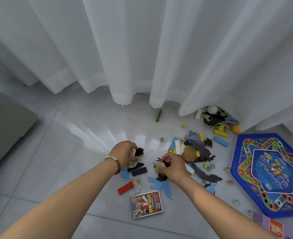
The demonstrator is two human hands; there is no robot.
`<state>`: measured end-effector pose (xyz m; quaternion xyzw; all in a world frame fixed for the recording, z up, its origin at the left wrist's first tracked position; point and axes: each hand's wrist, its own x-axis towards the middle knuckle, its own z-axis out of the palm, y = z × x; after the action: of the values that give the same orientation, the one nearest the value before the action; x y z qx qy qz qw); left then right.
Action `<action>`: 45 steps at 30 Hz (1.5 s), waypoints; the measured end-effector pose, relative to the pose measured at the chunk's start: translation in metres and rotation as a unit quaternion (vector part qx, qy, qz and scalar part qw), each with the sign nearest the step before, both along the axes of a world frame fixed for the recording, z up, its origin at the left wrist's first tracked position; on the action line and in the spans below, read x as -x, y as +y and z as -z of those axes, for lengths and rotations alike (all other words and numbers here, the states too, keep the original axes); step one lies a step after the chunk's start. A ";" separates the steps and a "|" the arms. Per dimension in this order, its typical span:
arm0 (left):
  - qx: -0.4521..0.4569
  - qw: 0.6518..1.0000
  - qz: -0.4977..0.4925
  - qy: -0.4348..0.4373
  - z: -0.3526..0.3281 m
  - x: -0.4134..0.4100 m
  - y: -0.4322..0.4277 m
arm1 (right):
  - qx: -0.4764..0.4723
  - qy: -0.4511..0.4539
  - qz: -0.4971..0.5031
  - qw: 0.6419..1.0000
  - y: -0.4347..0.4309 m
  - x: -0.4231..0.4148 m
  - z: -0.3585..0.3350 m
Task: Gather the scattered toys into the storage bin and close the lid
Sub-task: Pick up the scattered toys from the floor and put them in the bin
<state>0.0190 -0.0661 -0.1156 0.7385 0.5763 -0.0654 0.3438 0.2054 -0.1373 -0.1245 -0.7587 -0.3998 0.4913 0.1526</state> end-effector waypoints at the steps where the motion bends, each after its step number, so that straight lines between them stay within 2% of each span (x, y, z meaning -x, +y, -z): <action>1: 0.009 0.998 -0.056 -0.039 -0.001 0.003 -0.001 | 0.005 0.000 0.002 1.000 0.000 -0.001 0.001; 3: 0.032 0.981 -0.159 -0.111 -0.005 0.008 -0.002 | 0.020 0.014 0.020 0.999 0.002 -0.001 -0.001; 5: 0.060 0.960 -0.215 -0.168 -0.015 0.013 -0.002 | 0.036 0.068 0.072 0.994 0.007 -0.001 -0.010; 8: 0.089 0.933 -0.255 -0.238 -0.045 0.028 -0.006 | 0.038 0.176 0.158 0.971 0.018 0.001 -0.042; 11: 0.076 0.922 -0.271 -0.267 -0.098 0.056 -0.011 | 0.036 0.292 0.194 0.936 0.032 0.022 -0.089; 13: 0.037 0.918 -0.281 -0.278 -0.143 0.083 -0.015 | 0.034 0.329 0.171 0.928 0.045 0.048 -0.124; 15: -0.013 0.914 -0.294 -0.280 -0.194 0.120 -0.022 | 0.020 0.336 0.110 0.935 0.060 0.088 -0.165; 17: -0.065 0.913 -0.292 -0.277 -0.244 0.168 -0.032 | -0.008 0.344 0.041 0.938 0.074 0.141 -0.208; 20: -0.148 0.904 -0.314 -0.248 -0.306 0.252 -0.050 | -0.047 0.380 -0.044 0.923 0.093 0.244 -0.267; 23: -0.188 0.870 -0.399 -0.222 -0.331 0.338 -0.061 | -0.073 0.375 -0.107 0.918 0.104 0.356 -0.304; 25: -0.201 0.839 -0.459 -0.211 -0.331 0.383 -0.063 | -0.076 0.388 -0.110 0.912 0.110 0.417 -0.315; 28: -0.224 0.813 -0.509 -0.174 -0.320 0.412 -0.062 | -0.099 0.331 -0.114 0.931 0.108 0.464 -0.315; 30: -0.218 0.812 -0.519 -0.156 -0.308 0.409 -0.060 | -0.127 0.280 -0.164 0.937 0.100 0.457 -0.309; 34: -0.221 0.844 -0.468 -0.140 -0.286 0.375 -0.052 | -0.205 0.190 -0.264 0.923 0.092 0.384 -0.281; 37: -0.251 0.866 -0.406 -0.147 -0.278 0.325 -0.041 | -0.237 0.138 -0.211 0.938 0.095 0.297 -0.253; 40: -0.264 0.897 -0.318 -0.155 -0.267 0.261 -0.033 | -0.185 0.076 -0.171 0.965 0.087 0.206 -0.225; 43: -0.242 0.923 -0.255 -0.155 -0.238 0.199 -0.025 | -0.131 0.034 -0.126 0.983 0.075 0.121 -0.183; 45: -0.186 0.946 -0.227 -0.139 -0.206 0.163 -0.023 | -0.106 0.014 -0.098 0.989 0.064 0.075 -0.152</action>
<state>-0.1445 -0.0892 0.0904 0.6408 0.6770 0.2259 0.2829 0.1308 -0.0731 0.0275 -0.6881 -0.5199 0.4696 0.1889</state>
